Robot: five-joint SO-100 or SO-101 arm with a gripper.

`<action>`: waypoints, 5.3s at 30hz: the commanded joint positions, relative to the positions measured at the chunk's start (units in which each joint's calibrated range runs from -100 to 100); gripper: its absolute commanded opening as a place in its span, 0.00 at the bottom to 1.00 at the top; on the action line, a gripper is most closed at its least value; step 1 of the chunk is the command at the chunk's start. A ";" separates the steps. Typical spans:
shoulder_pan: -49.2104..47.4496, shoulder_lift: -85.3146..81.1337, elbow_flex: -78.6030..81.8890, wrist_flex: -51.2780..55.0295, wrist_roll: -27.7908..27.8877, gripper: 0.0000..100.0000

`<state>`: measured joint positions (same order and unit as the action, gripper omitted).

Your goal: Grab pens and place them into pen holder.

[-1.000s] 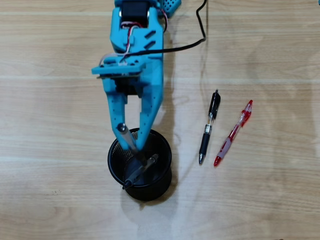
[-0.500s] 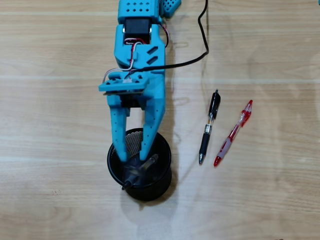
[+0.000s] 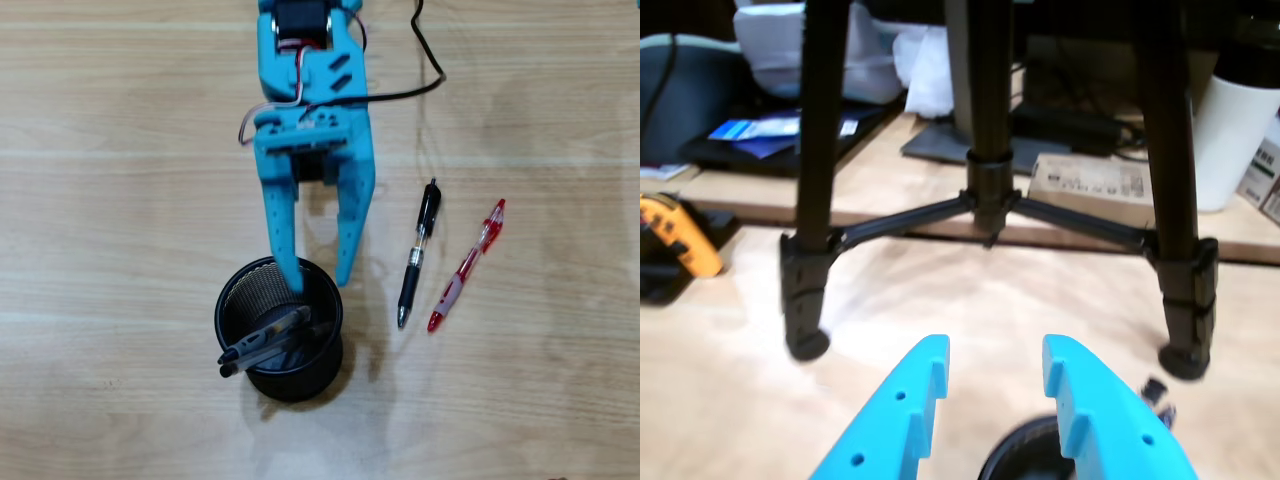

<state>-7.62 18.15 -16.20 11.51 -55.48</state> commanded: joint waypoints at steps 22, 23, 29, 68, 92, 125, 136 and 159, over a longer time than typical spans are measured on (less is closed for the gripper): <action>-13.85 -1.73 -13.77 43.04 -6.27 0.02; -13.58 -0.47 -16.02 47.08 -6.93 0.02; -13.03 6.59 -22.87 54.83 -7.74 0.02; -17.39 20.19 -22.69 60.34 -12.16 0.32; -18.21 30.27 -23.41 59.31 -15.06 0.32; -16.21 12.72 -28.82 60.17 -14.60 0.02; -10.94 -2.74 -28.73 59.14 -8.30 0.02; 1.04 -14.25 9.49 -12.32 -6.06 0.02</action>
<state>-8.34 6.96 -8.92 6.83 -61.82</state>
